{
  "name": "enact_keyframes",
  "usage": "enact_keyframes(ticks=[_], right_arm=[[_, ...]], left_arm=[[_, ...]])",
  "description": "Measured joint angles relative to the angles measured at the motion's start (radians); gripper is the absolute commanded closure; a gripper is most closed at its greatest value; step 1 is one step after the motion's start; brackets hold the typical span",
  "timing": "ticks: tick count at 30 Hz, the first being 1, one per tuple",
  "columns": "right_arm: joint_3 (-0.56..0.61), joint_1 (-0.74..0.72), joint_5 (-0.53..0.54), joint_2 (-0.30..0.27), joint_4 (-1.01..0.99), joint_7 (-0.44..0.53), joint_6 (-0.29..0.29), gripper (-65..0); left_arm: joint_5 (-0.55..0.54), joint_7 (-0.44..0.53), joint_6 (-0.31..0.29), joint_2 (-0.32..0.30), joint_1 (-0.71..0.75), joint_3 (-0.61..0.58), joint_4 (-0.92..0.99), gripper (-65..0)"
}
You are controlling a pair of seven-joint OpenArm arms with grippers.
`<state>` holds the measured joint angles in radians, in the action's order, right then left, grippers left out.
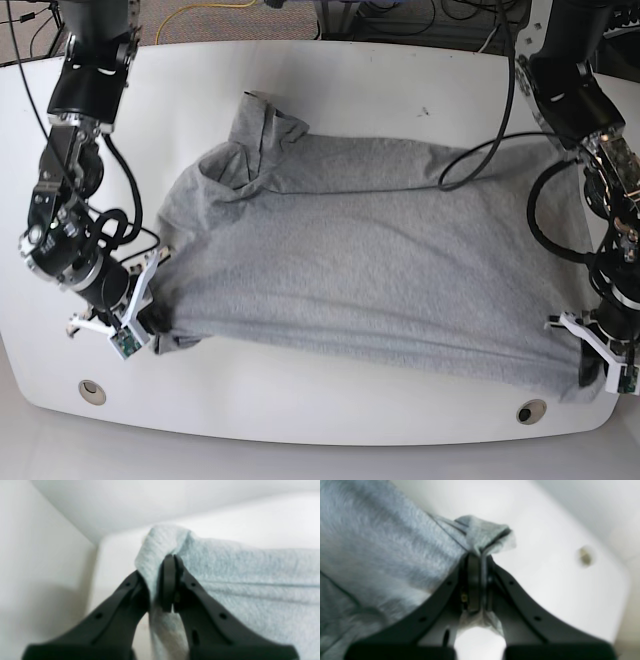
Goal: Layout the t-shirt on the table in an organized manner, then fold the t-shirt properly
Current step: 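Lift the shirt with both grippers and swing it away from the robot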
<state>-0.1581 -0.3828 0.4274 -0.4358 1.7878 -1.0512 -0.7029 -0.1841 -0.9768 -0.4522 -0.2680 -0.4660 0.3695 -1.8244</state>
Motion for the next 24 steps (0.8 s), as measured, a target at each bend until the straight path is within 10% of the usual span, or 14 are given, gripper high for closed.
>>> enact_keyframes(ticks=[24], right_arm=[[0.298, -0.891, 0.048, -0.174, -0.211, -0.135, -0.004, -0.6]], left_arm=[[-0.020, -0.145, -0.072, -0.072, -0.615, -0.051, -0.038, 0.0]])
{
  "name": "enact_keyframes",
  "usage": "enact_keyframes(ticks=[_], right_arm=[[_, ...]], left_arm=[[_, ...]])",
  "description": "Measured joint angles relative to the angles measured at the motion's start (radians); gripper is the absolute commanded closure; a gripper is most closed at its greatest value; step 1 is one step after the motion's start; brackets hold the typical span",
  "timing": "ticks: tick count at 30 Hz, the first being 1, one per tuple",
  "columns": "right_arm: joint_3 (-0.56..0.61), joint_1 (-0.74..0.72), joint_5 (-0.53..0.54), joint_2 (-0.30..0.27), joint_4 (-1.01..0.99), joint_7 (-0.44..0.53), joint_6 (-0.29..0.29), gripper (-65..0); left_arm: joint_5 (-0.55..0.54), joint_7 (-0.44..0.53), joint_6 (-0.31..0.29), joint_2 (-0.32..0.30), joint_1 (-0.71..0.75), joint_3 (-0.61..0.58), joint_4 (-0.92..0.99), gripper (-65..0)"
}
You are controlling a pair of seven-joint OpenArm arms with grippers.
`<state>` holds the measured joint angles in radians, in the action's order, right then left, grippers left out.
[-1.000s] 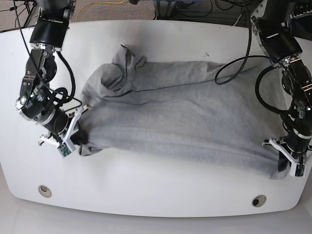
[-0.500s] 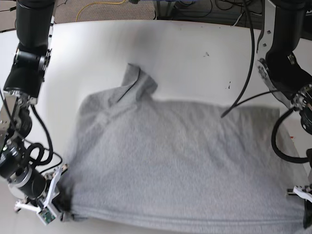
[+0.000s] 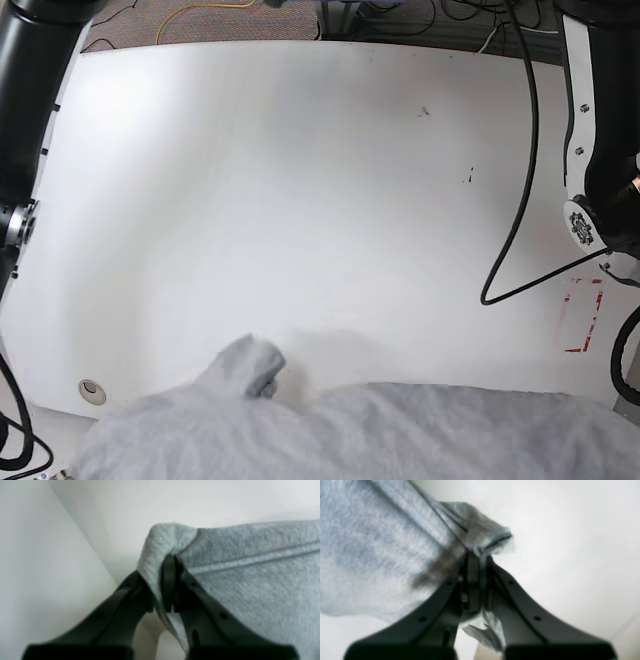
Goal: Layout the t-shirt on the table in an organized manner, then fold the t-shirt properly
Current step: 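Lift the shirt with both grippers and swing it away from the robot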
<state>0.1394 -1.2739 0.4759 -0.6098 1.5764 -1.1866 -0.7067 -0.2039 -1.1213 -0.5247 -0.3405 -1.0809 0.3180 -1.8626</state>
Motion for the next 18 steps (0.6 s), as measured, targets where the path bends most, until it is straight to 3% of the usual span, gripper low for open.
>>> enact_keyframes(ticks=[8, 14, 18], right_arm=[[-0.002, 0.054, 0.004, -0.024, 0.043, -0.052, -0.001, -0.5], [-0.131, 0.300, 0.018, -0.037, 0.157, -0.056, 0.002, -0.5], [-0.262, 0.542, 0.026, -0.030, 0.256, -0.054, -0.003, -0.5]], left_arm=[[-0.011, 0.000, -0.004, 0.002, 0.119, 0.000, -0.001, 0.0], [-0.015, -0.010, -0.047, 0.006, 0.287, 0.002, -0.007, 0.0], [-0.028, 0.005, -0.065, 0.022, 0.414, 0.028, -0.037, 0.0]])
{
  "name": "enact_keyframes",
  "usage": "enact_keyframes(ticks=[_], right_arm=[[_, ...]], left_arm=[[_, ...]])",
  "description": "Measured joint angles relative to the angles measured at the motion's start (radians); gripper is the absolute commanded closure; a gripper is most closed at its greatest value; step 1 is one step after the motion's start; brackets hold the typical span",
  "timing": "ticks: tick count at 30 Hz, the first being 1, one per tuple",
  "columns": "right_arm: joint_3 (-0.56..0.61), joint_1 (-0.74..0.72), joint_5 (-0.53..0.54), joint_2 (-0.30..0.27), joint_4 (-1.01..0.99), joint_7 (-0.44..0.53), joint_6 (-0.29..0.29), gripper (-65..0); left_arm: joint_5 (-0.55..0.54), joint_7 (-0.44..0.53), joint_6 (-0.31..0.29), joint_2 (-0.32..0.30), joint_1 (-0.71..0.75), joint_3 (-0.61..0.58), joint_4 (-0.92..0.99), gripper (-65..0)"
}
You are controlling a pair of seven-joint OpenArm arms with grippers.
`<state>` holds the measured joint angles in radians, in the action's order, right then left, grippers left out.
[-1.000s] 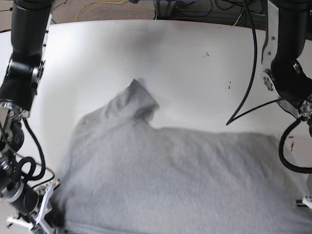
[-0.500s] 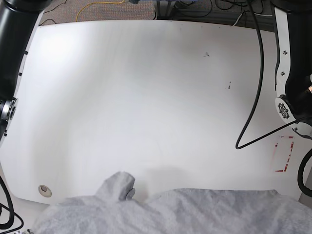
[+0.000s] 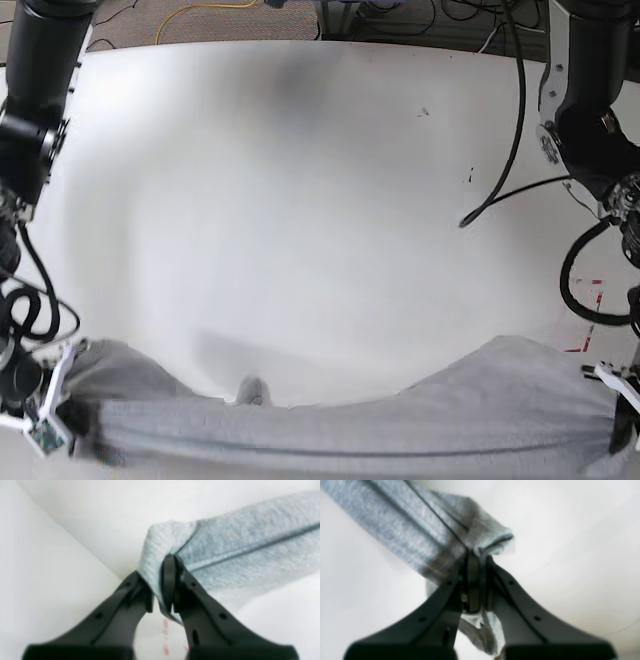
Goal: Layout the t-shirt on the table in an organized manner, then fold the t-shirt properly
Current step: 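Lift the shirt with both grippers and swing it away from the robot, then lay the shirt down, dragging it toward the robot with both grippers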
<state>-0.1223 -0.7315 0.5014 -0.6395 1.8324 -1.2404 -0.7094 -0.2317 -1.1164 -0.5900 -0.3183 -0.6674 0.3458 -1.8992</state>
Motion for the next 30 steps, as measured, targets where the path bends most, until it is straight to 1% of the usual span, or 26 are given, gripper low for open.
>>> enact_keyframes(ticks=[3, 5, 8, 11, 14, 17, 18, 21, 24, 30], right_arm=[[-0.093, 0.180, -0.003, 0.029, 0.053, -0.003, 0.001, -0.5], [-0.150, 0.285, -0.007, 0.067, 0.082, 0.001, 0.003, -0.5], [-0.216, 0.442, -0.005, 0.128, 0.101, 0.001, -0.003, -0.5], [-0.262, 0.573, -0.016, 0.185, 0.111, 0.040, 0.003, -0.5], [-0.281, 0.690, -0.029, 0.225, 0.110, 0.081, 0.000, -0.3], [-0.293, 0.785, -0.039, 0.250, 0.108, 0.129, -0.001, -0.3], [-0.296, 0.819, -0.047, 0.259, 0.109, 0.158, 0.003, -0.3], [-0.296, 0.887, -0.053, 0.273, 0.109, 0.187, 0.003, -0.3], [-0.296, 0.945, -0.054, 0.286, 0.108, 0.188, 0.003, -0.3], [-0.297, 1.004, -0.061, 0.306, 0.108, 0.193, 0.005, -0.3]], left_arm=[[-0.007, 0.002, -0.008, 0.031, 0.093, 0.046, -0.007, 0.0], [-0.004, 0.005, -0.018, 0.050, 0.170, 0.073, -0.006, 0.0], [0.005, 0.008, -0.073, 0.060, 0.271, 0.101, -0.002, 0.0], [0.017, 0.037, -0.088, 0.064, 0.377, 0.118, -0.002, 0.0], [0.021, 0.050, -0.095, 0.077, 0.474, 0.145, -0.001, 0.0], [0.032, 0.065, -0.098, 0.086, 0.565, 0.157, 0.003, 0.0], [0.040, 0.090, -0.096, 0.092, 0.596, 0.158, 0.003, 0.0], [0.044, 0.153, -0.092, 0.093, 0.678, 0.158, 0.006, 0.0], [0.050, 0.175, -0.092, 0.093, 0.745, 0.159, 0.006, 0.0], [0.051, 0.175, -0.092, 0.092, 0.825, 0.159, 0.009, 0.0]])
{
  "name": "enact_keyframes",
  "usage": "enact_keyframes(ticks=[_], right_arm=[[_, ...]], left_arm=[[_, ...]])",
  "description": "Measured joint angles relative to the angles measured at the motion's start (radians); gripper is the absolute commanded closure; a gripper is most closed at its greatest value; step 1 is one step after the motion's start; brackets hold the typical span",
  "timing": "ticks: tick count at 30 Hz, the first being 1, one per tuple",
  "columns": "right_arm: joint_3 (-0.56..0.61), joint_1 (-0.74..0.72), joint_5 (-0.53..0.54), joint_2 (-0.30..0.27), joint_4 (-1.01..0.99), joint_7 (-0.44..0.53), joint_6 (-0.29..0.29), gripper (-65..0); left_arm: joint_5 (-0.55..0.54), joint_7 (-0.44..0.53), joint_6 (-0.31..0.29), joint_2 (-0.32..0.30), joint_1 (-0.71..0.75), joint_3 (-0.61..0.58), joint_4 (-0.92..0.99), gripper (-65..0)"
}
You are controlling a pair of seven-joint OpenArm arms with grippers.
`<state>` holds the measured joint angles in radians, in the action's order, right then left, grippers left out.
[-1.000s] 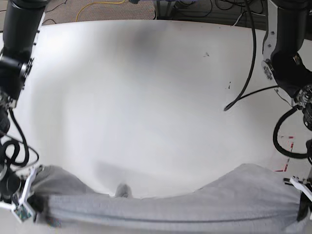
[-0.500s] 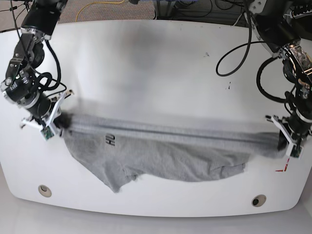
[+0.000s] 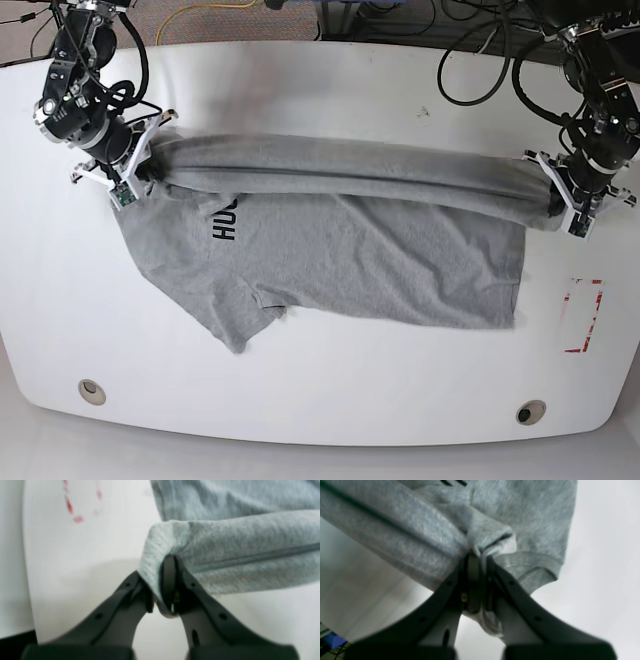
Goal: Layout the t-shirt on the table in an organized manner, then fold the t-shirt properly
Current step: 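Lay the shirt down, dragging it toward the robot with both grippers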
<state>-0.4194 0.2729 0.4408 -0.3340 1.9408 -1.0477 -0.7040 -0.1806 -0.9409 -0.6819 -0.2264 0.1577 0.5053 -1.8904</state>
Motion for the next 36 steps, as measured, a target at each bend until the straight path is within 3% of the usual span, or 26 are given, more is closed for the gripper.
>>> enact_keyframes(ticks=[28, 34, 36], right_arm=[[0.001, 0.198, -0.001, 0.094, 0.010, -0.003, 0.005, -2.2], [0.002, 0.224, -0.002, 0.096, 0.013, -0.003, 0.005, -24.7], [0.002, 0.227, -0.009, 0.096, 0.013, -0.003, 0.005, -32.5]], left_arm=[[0.005, 0.008, 0.000, -0.012, 0.158, -0.004, 0.000, 0.0], [0.008, 0.006, 0.000, -0.060, 0.172, -0.047, 0.008, -0.1], [0.007, 0.003, 0.000, -0.069, 0.171, -0.055, 0.019, -4.6]])
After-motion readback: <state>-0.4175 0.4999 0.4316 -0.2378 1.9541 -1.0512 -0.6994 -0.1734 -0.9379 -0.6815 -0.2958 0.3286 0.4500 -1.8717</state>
